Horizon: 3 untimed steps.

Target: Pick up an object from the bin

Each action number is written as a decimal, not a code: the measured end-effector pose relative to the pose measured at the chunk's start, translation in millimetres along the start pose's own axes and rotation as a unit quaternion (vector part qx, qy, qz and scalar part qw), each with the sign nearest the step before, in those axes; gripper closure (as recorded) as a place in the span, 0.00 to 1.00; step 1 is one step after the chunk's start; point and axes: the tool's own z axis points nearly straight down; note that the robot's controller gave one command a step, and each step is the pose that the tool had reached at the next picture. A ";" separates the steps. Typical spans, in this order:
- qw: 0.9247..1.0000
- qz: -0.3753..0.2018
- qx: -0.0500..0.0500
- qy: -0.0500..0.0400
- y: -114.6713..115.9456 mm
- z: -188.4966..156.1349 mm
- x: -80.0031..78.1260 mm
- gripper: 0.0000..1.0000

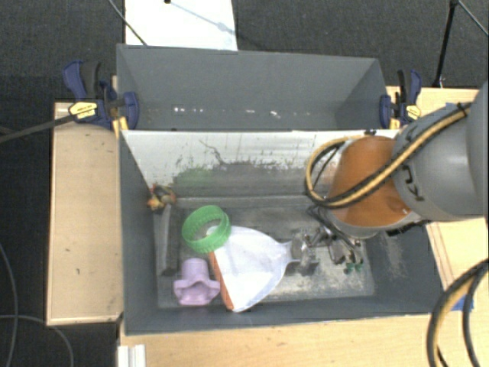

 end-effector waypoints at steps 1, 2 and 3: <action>1.000 -0.004 0.000 0.002 6.9 -52.0 -8.3 1.00; 1.000 -0.012 0.000 0.003 10.3 -118.4 7.3 1.00; 1.000 -0.026 0.000 -0.001 27.0 -249.7 14.6 1.00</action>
Offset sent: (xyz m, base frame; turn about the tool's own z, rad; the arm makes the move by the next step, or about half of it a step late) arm -0.0184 0.0114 0.1520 -0.0098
